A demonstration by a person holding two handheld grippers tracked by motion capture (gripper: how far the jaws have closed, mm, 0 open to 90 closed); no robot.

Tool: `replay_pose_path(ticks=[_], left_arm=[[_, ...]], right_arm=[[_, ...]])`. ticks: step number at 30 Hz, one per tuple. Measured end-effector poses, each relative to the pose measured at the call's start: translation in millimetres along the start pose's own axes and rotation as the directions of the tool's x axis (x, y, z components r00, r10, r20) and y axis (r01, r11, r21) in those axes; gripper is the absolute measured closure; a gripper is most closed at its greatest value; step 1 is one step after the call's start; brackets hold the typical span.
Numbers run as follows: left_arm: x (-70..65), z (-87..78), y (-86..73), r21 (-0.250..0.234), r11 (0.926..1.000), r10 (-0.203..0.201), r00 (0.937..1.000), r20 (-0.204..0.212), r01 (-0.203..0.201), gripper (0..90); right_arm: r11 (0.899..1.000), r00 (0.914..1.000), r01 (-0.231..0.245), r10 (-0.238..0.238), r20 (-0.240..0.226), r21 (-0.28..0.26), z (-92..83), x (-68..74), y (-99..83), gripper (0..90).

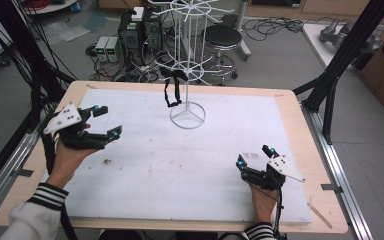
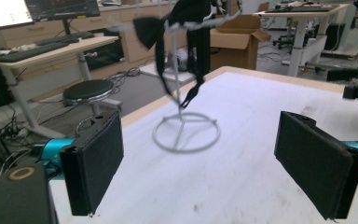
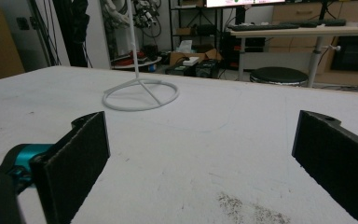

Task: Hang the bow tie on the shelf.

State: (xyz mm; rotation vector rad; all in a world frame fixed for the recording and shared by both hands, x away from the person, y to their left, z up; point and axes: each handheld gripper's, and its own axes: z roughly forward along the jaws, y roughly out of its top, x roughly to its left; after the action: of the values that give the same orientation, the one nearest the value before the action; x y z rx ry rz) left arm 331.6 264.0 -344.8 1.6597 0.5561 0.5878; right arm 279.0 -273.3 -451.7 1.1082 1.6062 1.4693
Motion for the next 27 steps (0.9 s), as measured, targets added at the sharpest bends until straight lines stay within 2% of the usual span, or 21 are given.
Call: replay_pose_path(ticks=[2,3,4,8,9,10,11,12,15,16,17,19,23,27], left_arm=[[0.5,-12.2,-17.5,-0.026,0.9995,-0.016,0.9996,-0.023,0.016,16.0],[-0.3,-23.2,-34.0,-0.051,0.9983,-0.029,0.9986,-0.044,0.027,16.0],[-0.3,-23.2,-34.0,-0.051,0.9983,-0.029,0.9986,-0.044,0.027,16.0],[-1.4,-37.8,-64.0,-0.086,0.9950,-0.056,0.9965,-0.062,0.051,16.0],[-1.7,-43.2,-74.9,-0.098,0.9932,-0.072,0.9939,-0.084,0.063,16.0],[-1.7,-43.2,-74.9,-0.098,0.9932,-0.072,0.9939,-0.084,0.063,16.0],[-3.1,-47.4,-84.0,-0.115,0.9909,-0.083,0.9902,-0.112,0.070,16.0],[-3.1,-47.4,-84.0,-0.115,0.9909,-0.083,0.9902,-0.112,0.070,16.0],[-7.9,-50.0,-97.1,-0.136,0.9878,-0.097,0.9827,-0.157,0.076,16.0],[-11.3,-49.4,-104.1,-0.151,0.9850,-0.109,0.9809,-0.161,0.085,16.0],[-11.3,-49.4,-104.1,-0.151,0.9850,-0.109,0.9809,-0.161,0.085,16.0],[-15.2,-46.6,-110.9,-0.173,0.9805,-0.123,0.9774,-0.172,0.093,16.0],[-16.0,-43.0,-115.7,-0.177,0.9781,-0.141,0.9748,-0.173,0.110,16.0],[-16.2,-43.3,-116.4,-0.194,0.9752,-0.142,0.9727,-0.183,0.106,16.3]], right_arm=[[1.000,1.0000,0.001,-0.001,-0.003,-0.003,0.0,-0.3,0.0,3.0],[1.000,1.0000,0.001,-0.001,-0.003,-0.003,0.0,-0.3,0.0,3.0],[1.000,1.0000,0.004,-0.004,0.000,-0.003,0.1,-0.3,0.0,3.0],[1.000,1.0000,0.004,-0.004,-0.001,-0.004,0.1,-0.3,0.0,2.9],[1.000,1.0000,0.006,-0.006,-0.002,-0.002,0.0,-0.1,0.0,2.9],[1.000,1.0000,0.002,-0.002,-0.005,0.000,0.0,0.4,0.0,3.0],[1.000,1.0000,0.003,-0.003,-0.004,0.000,0.0,0.5,0.0,3.0],[1.000,1.0000,0.003,-0.003,-0.004,0.000,0.0,0.5,0.0,3.0],[1.000,1.0000,0.003,-0.003,0.001,-0.004,0.0,-0.2,0.0,3.0],[1.000,1.0000,0.004,-0.004,0.002,-0.005,-0.1,-0.2,0.0,3.0],[1.000,1.0000,0.004,-0.004,0.002,-0.005,-0.1,-0.2,0.0,3.0],[1.000,1.0000,0.004,-0.004,0.001,-0.002,-0.1,0.0,-0.1,3.0],[1.000,1.0000,0.003,-0.003,0.001,-0.004,-0.1,-0.3,0.0,3.0],[1.000,1.0000,0.000,0.000,0.001,-0.006,-0.1,-0.3,0.0,3.0]])
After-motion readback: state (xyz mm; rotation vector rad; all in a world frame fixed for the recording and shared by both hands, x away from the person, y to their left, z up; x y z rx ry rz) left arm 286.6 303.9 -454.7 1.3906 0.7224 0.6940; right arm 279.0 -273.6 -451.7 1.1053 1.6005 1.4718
